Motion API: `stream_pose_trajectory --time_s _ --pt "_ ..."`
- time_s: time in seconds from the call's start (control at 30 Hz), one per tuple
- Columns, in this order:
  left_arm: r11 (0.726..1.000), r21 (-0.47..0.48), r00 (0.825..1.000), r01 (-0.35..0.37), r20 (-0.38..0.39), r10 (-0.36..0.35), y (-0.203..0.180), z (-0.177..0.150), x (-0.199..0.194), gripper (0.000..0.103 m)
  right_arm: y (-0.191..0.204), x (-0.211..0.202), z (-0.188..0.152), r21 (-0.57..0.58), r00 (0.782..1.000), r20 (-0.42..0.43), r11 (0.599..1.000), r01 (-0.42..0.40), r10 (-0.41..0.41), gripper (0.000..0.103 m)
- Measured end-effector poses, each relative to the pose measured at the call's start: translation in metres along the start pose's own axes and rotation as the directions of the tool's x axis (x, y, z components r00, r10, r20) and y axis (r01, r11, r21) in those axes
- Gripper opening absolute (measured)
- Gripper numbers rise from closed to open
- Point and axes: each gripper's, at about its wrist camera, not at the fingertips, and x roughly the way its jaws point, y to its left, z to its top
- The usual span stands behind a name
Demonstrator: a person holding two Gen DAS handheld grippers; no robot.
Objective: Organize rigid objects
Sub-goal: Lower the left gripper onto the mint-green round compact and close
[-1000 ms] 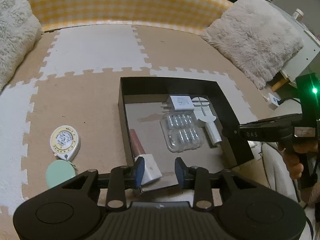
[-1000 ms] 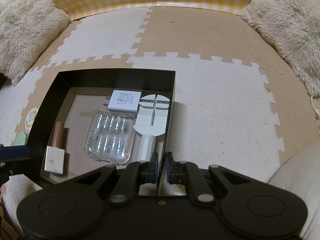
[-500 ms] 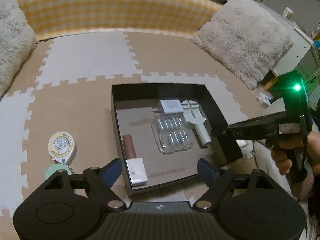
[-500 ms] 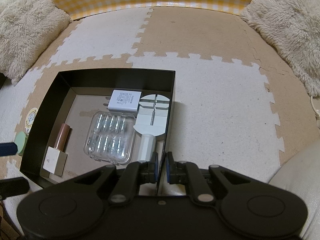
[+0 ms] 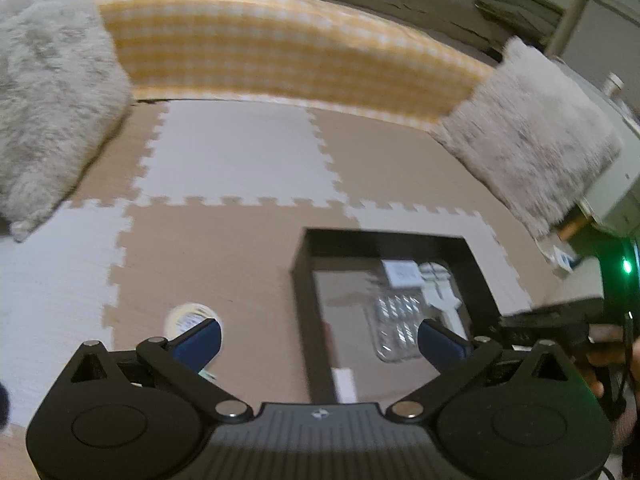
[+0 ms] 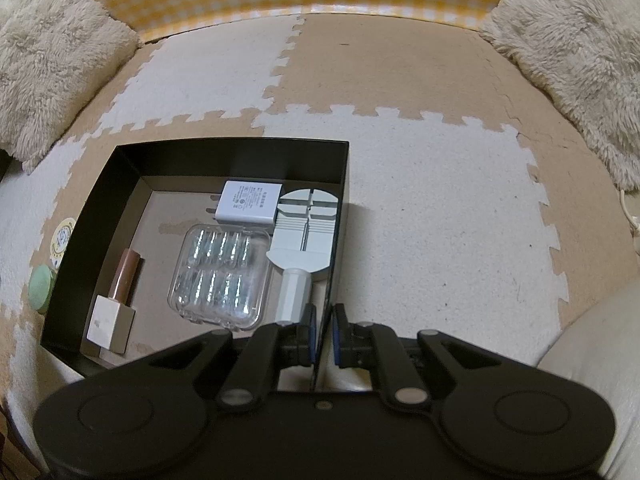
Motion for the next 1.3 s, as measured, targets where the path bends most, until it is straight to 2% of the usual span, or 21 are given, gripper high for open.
stream_pose_trajectory --time_s 0.2,0.4,0.47,0.53,0.6,0.77,0.83,0.97,1.07,1.17,1.3 --pt "0.994 -0.069 0.997 -0.083 -0.003 0.083 0.035 0.005 -0.002 0.103 0.0 0.0 0.0 -0.001 1.0 -0.001 1.0 0.002 -0.002 0.008" --pt "0.984 -0.067 0.982 -0.164 -0.106 0.156 0.057 0.004 0.017 0.103 -0.001 0.001 0.0 -0.002 1.0 -0.002 1.0 0.001 -0.001 0.008" --pt "0.985 -0.061 0.979 -0.161 -0.139 0.152 0.06 0.002 0.022 0.097 -0.001 0.001 -0.001 -0.002 1.0 -0.002 1.0 0.001 -0.001 0.008" --pt "0.986 -0.046 0.975 -0.16 -0.164 0.15 0.06 0.001 0.027 0.079 -0.001 0.001 -0.001 -0.003 1.0 -0.002 1.0 0.001 -0.001 0.008" --pt "0.986 -0.029 0.97 -0.163 -0.187 0.154 0.06 -0.003 0.032 0.074 -0.001 0.001 -0.001 -0.003 1.0 -0.002 1.0 0.0 0.0 0.008" --pt "0.985 -0.006 0.952 -0.171 -0.258 0.164 0.062 -0.014 0.048 0.072 -0.001 0.001 -0.001 -0.002 1.0 -0.002 1.0 0.0 0.0 0.008" --pt "0.985 0.007 0.944 -0.172 -0.286 0.167 0.062 -0.018 0.053 0.066 -0.001 0.001 -0.001 -0.002 1.0 -0.002 1.0 0.0 0.0 0.008" --pt "0.981 0.02 0.931 -0.191 -0.314 0.187 0.065 -0.022 0.061 0.065 -0.001 0.001 -0.001 -0.002 1.0 -0.002 1.0 0.0 0.0 0.008" --pt "0.98 0.017 0.928 -0.197 -0.32 0.192 0.067 -0.023 0.063 0.064 -0.001 0.001 -0.001 -0.002 1.0 -0.002 1.0 0.0 0.0 0.008" --pt "0.981 0.014 0.924 -0.195 -0.332 0.188 0.069 -0.024 0.066 0.051 -0.001 0.001 -0.001 -0.003 1.0 -0.002 1.0 0.0 0.0 0.008" --pt "0.981 0.03 0.924 -0.194 -0.329 0.193 0.066 -0.023 0.066 0.051 -0.001 0.001 -0.001 -0.003 1.0 -0.002 1.0 0.0 0.0 0.008"
